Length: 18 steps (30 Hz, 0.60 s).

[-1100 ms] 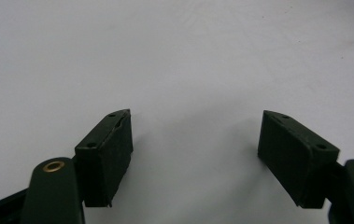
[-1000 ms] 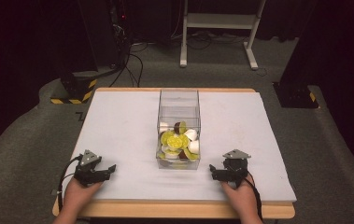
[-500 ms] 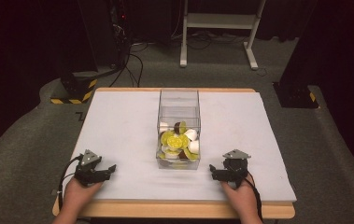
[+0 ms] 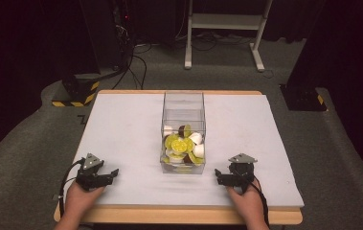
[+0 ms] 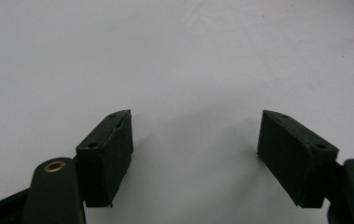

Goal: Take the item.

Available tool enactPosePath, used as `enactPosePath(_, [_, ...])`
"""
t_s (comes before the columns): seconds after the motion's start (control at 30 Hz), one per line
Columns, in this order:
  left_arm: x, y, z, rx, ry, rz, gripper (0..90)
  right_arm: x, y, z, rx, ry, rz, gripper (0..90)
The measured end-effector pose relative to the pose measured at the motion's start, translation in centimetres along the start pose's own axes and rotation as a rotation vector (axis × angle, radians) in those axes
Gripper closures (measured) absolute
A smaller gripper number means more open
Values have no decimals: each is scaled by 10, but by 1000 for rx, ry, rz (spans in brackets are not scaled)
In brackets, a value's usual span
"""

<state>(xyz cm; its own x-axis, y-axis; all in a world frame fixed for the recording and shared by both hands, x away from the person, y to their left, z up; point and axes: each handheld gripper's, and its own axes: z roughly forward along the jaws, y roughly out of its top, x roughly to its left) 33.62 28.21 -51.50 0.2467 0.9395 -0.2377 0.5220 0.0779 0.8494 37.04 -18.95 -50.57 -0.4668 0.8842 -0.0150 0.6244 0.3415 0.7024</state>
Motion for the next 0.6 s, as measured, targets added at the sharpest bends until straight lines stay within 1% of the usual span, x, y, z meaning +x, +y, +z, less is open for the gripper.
enactPosePath(0.1, [-1,-1,0,-7,-4,-3,266,0,0,0,0,0,0,97])
enactPosePath(0.13, [-1,-1,-1,-5,-8,6,266,0,0,0,1,1,0,97])
enactPosePath(0.27, [-2,0,-3,-8,-18,10,266,0,0,0,1,1,0,97])
enactPosePath(0.3, [-2,0,-3,-10,-21,6,266,0,0,0,1,1,0,97])
enactPosePath(0.37, [-2,0,-4,-11,-22,17,265,0,0,0,0,0,0,97])
enactPosePath(0.43, [-3,1,-5,-23,-18,25,265,0,0,0,0,0,0,97])
enactPosePath(0.47, [-3,1,-5,-28,-18,26,268,0,0,0,0,1,0,97])
enactPosePath(0.5, [-4,1,-5,-42,-22,8,268,0,0,0,1,1,0,97])
enactPosePath(0.6, [-5,1,-6,-50,-25,5,267,0,0,0,0,0,0,97])
